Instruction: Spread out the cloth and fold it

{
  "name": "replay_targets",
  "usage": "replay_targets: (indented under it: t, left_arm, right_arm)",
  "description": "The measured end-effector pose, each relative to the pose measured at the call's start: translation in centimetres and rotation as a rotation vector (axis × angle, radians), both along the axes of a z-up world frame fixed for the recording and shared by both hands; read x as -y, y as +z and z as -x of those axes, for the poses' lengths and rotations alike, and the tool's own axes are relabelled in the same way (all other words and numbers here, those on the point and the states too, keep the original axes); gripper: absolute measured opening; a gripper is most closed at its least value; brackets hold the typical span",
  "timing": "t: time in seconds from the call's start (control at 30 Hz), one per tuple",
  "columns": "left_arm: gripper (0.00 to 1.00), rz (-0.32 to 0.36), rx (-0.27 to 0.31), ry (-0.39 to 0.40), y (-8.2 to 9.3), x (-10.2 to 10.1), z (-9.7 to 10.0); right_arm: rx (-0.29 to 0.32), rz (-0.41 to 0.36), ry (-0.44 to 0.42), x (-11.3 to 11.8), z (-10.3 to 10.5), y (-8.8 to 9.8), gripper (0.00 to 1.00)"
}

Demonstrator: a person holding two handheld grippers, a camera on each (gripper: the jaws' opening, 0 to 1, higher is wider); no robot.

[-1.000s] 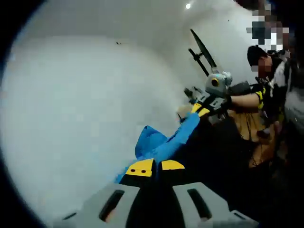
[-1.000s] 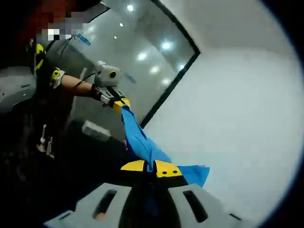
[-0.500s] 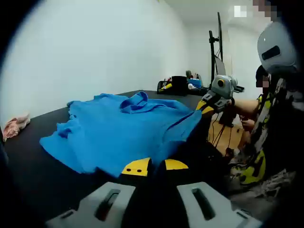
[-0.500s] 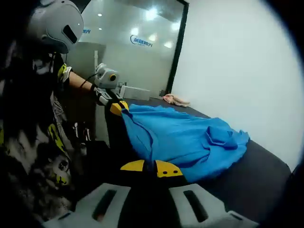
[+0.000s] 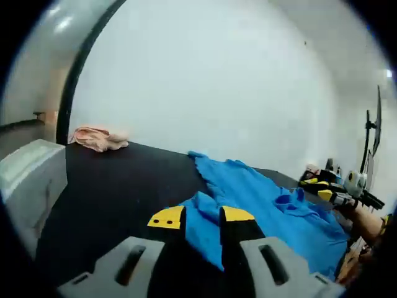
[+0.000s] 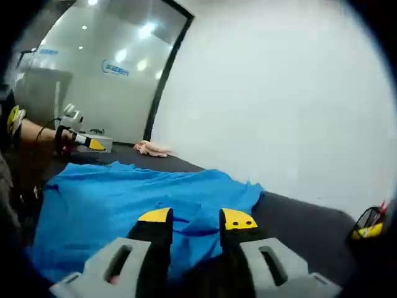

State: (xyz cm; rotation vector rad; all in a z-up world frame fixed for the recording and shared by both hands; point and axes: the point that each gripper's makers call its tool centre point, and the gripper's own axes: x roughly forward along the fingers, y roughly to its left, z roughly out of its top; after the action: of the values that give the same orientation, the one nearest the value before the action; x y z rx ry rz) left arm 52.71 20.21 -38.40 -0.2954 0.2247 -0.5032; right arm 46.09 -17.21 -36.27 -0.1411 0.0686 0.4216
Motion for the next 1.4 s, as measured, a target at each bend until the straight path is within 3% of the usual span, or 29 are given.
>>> replay_targets:
  t: [0.07, 0.1, 0.13, 0.17, 0.2, 0.23, 0.3, 0.33, 0.43, 0.53, 0.6, 0.63, 0.67, 0.77, 0.83, 0.87, 0.93, 0.97, 1.07, 1.23, 1.33, 1.4]
  left_arm:
    - [0.22, -0.068, -0.044, 0.038, -1.7, -0.5, -1.0]
    - [0.23, -0.053, -0.074, 0.055, -2.3, -0.4, -1.3]
    - [0.22, -0.025, -0.093, 0.041, -2.5, 0.1, -1.3]
    - [0.23, -0.023, -0.099, 0.043, -2.7, 0.3, -1.6]
    - [0.23, -0.034, -0.099, 0.052, -2.7, 0.9, -0.8]
    - [0.25, -0.097, -0.116, 0.058, -3.6, 1.0, -0.6]
    - [0.24, -0.151, -0.170, 0.034, -4.8, 1.6, -0.2]
    - [0.22, -0.195, -0.141, 0.026, -4.8, 1.8, -0.1]
    - [0.12, -0.358, -0.070, 0.038, -4.9, 1.2, -0.5]
    - [0.03, -0.317, -0.090, 0.032, -4.8, 1.2, -0.4]
    - [0.01, -0.304, -0.110, 0.036, -4.8, 1.0, -0.3]
    - [0.01, -0.303, -0.112, 0.038, -4.8, 1.0, -0.1]
    - [0.01, -0.304, -0.111, 0.039, -4.8, 1.1, 0.0]
    - [0.01, -0.311, -0.120, 0.044, -4.8, 1.0, 0.2]
    - [0.01, -0.305, -0.118, 0.048, -4.7, 1.0, 0.4]
    - [0.01, -0.297, -0.117, 0.054, -4.6, 0.9, 0.5]
    - [0.01, -0.286, -0.110, 0.058, -4.0, 0.7, 0.5]
    - [0.01, -0.267, -0.084, 0.090, -3.2, 0.4, 0.6]
    - [0.01, -0.244, -0.017, 0.145, -1.1, -0.7, 1.5]
    - [0.01, -0.184, 0.063, 0.240, 1.4, -4.8, 3.1]
    - [0.01, -0.179, 0.034, 0.289, 0.1, -8.0, 4.0]
    - [0.01, -0.220, -0.035, 0.299, -2.0, -9.4, 4.4]
  right_arm:
    - [-0.049, -0.121, 0.016, -1.3, -1.6, -0.6, 0.30]
    - [-0.055, -0.098, 0.041, -1.8, -2.1, -1.0, 0.31]
    - [-0.062, -0.033, 0.030, -1.7, -2.8, -1.7, 0.29]
    - [-0.093, 0.070, -0.015, -1.0, -3.1, -2.9, 0.20]
    - [-0.150, 0.159, -0.047, -0.3, -3.2, -4.3, 0.01]
    - [-0.162, 0.213, -0.094, 0.1, -3.5, -4.9, 0.01]
    - [-0.097, 0.126, -0.053, -1.2, -3.5, -3.6, 0.01]
    - [-0.045, 0.108, -0.065, -0.8, -3.0, -2.2, 0.01]
    - [0.034, 0.122, -0.104, 1.1, -1.6, 0.6, 0.01]
    - [0.090, 0.122, -0.208, 5.7, 1.3, 3.5, 0.01]
    - [0.108, 0.093, -0.260, 8.2, 3.0, 4.5, 0.01]
    - [0.111, 0.100, -0.315, 11.1, 4.1, 4.7, 0.01]
    - [0.121, 0.106, -0.345, 12.5, 5.0, 4.9, 0.01]
    - [0.090, 0.103, -0.473, 18.3, 8.5, 4.1, 0.01]
    - [0.071, 0.047, -0.500, 20.1, 9.7, 3.3, 0.01]
    - [0.026, 0.037, -0.528, 21.4, 10.6, 2.1, 0.01]
    - [-0.029, 0.065, -0.560, 22.7, 11.5, 0.5, 0.01]
    - [-0.093, 0.090, -0.600, 23.6, 12.0, -1.1, 0.01]
    - [-0.201, 0.140, -0.621, 24.1, 13.0, -4.6, 0.01]
    - [-0.174, 0.118, -0.642, 24.1, 13.5, -5.3, 0.02]
    - [-0.170, 0.111, -0.661, 25.0, 13.6, -5.7, 0.02]
    - [-0.164, 0.159, -0.676, 25.5, 13.7, -5.7, 0.02]
